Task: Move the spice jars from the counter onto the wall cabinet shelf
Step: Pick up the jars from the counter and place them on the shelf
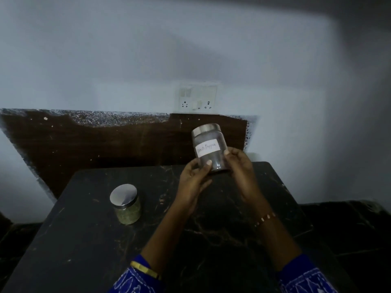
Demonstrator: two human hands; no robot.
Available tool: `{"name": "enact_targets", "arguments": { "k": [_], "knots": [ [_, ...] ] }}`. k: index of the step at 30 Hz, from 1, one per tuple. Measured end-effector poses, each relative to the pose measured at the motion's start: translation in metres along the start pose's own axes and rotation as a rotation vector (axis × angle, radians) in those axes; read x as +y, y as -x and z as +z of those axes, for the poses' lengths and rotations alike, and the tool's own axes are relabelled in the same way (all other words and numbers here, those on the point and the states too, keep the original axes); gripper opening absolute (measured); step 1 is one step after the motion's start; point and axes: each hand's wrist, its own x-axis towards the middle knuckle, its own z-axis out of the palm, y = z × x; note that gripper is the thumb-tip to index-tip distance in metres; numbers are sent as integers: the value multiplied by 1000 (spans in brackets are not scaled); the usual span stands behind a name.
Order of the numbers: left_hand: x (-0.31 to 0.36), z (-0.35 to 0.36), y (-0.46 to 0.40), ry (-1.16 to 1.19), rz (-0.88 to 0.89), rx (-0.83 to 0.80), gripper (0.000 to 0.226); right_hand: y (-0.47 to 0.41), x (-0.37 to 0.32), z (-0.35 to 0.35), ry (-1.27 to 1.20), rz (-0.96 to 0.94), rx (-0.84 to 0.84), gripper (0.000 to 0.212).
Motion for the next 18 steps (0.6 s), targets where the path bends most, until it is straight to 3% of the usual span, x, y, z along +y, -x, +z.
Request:
{"name": "enact_targets", "arguments": {
  "k": [4,18],
  "knots": [
    [10,36,1,-102,187,88,55,-2,-22,-20,42,-59,-57,39],
    [93,188,-15,-316,620,28,60,-43,-158,-120,106,-375,8,49]
  ]
}}
